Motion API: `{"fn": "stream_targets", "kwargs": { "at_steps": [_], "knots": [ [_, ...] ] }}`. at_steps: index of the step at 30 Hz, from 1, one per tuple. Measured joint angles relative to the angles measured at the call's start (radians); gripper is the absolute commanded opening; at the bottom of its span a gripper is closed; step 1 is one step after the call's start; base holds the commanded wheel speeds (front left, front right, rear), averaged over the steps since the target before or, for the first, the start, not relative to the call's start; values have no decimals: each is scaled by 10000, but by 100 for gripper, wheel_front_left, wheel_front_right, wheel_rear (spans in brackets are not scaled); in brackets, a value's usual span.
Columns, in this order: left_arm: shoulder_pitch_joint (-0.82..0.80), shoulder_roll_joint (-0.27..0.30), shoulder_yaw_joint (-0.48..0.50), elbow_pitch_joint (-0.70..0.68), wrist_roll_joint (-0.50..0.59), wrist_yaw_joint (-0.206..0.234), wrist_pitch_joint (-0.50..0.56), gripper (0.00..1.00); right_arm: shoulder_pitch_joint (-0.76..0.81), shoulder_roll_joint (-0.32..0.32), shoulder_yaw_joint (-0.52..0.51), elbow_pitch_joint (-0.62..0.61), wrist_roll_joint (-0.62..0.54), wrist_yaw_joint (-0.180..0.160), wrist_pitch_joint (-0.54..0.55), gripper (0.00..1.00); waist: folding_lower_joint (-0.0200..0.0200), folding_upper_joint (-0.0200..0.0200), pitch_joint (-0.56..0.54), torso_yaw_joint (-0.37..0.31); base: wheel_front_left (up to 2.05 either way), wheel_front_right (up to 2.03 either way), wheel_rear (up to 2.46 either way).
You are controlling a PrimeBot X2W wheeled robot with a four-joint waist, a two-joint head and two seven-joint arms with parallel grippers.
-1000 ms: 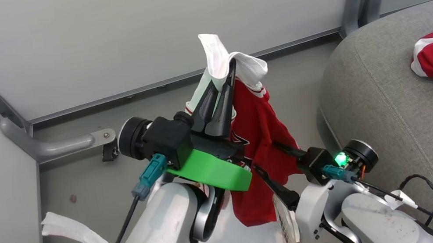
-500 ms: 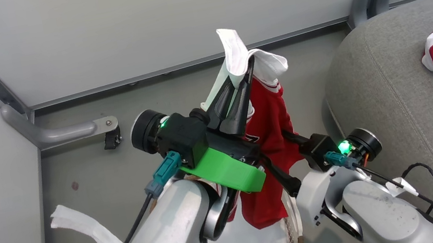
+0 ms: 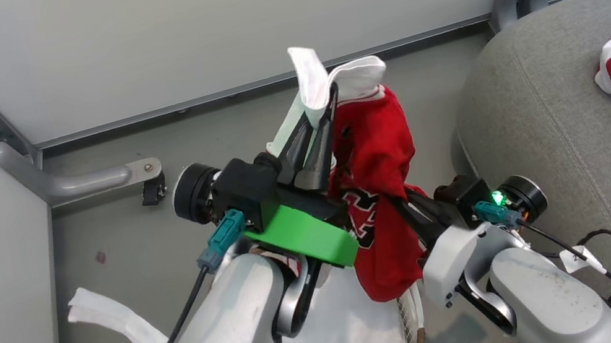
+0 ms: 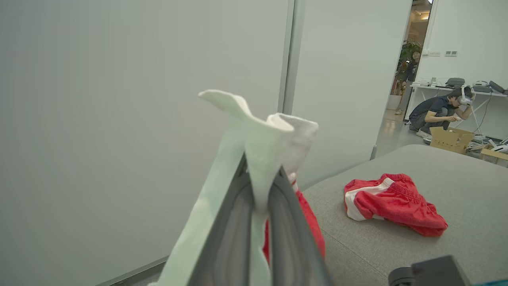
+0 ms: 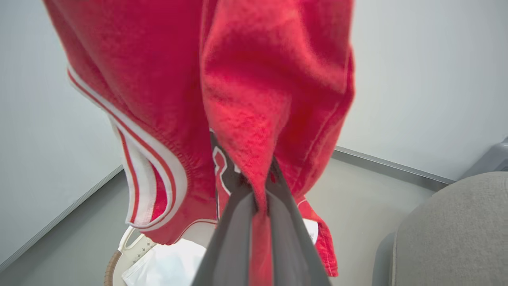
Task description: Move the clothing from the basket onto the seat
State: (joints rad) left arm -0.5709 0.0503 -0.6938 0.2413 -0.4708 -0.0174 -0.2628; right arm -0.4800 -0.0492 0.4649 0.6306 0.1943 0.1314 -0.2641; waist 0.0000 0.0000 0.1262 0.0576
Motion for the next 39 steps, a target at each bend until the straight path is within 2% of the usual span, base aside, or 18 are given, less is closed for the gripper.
{"fn": "stream_targets", "kwargs": {
  "at_steps": [10,16,31,39],
  "knots": [
    [795,-2,1020,1511,817,-284,-12,100,938,-4,-955,-2111,228,0,2,0,0,0,58,-786,0,0,0],
    [1351,0,1785,1820,1275,-508,-12,100,1272,-4,-1348,-3160,560,0,0,0,0,0,114,-1529,0,0,0],
    [2436,23,2964,1632,2182,-984,-12,100,1808,-10,-2107,-4564,880,0,2,0,1,0,232,-4248,0,0,0],
    [2513,-8,2520,1835,2253,-1099,-12,100,2078,-29,-3041,-5386,738,-2,0,0,0,1,274,-5597,0,0,0]
  ]
}}
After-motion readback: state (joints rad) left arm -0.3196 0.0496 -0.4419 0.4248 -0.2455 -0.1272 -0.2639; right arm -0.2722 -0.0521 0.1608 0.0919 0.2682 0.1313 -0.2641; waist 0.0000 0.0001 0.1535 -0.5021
